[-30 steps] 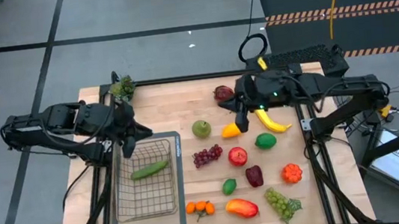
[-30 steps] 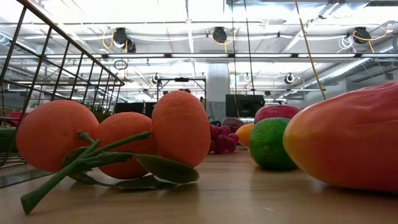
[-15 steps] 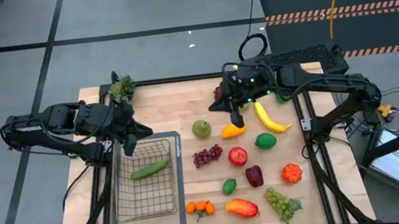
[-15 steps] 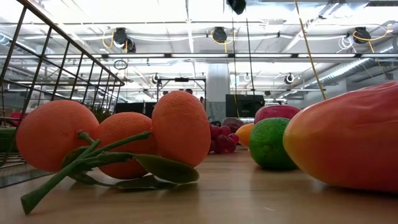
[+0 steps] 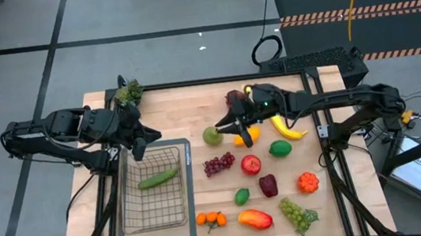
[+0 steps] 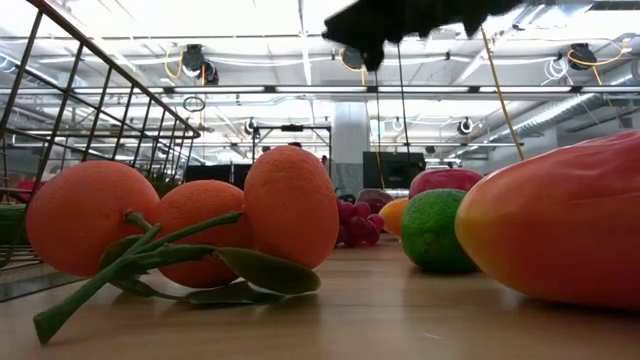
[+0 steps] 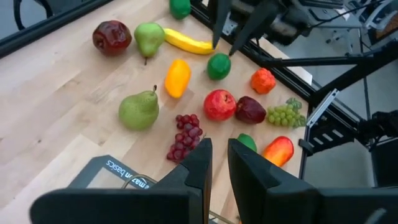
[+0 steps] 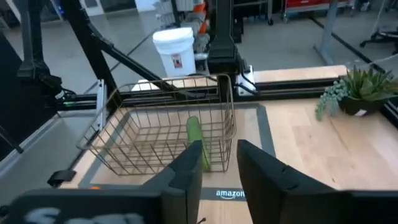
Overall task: Build produce basket
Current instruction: Put the left green pear into the wire basket
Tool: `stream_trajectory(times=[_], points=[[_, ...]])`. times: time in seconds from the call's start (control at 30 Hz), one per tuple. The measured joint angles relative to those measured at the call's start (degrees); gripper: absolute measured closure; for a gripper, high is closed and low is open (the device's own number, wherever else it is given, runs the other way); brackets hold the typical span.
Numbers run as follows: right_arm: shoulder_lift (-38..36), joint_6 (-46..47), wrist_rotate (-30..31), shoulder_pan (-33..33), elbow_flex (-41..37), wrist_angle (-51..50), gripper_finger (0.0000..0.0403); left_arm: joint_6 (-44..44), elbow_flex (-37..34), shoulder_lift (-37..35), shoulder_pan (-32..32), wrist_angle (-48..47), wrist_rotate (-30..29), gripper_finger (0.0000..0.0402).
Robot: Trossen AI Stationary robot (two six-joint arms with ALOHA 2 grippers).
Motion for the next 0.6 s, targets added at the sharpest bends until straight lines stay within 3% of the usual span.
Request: stream_trajectory(times=[0.17, 0.27, 0.6], points=[[0.2, 2.4, 1.5, -1.2, -9.5, 12.5, 0.0296, -0.2, 0.0, 0.0, 0.0, 0.0, -0.1, 0.0350], [0.6, 3.1, 2.6, -2.3, -12.7, 14.1, 0.0296, -0.3, 0.0, 0.1, 0.0, 0.0, -0.1, 0.0350], [8.7, 0.1, 3.3, -5.6, -13.1, 22.1, 0.0273, 0.2, 0.0, 1.4, 0.0, -0.1, -0.6, 0.0350]])
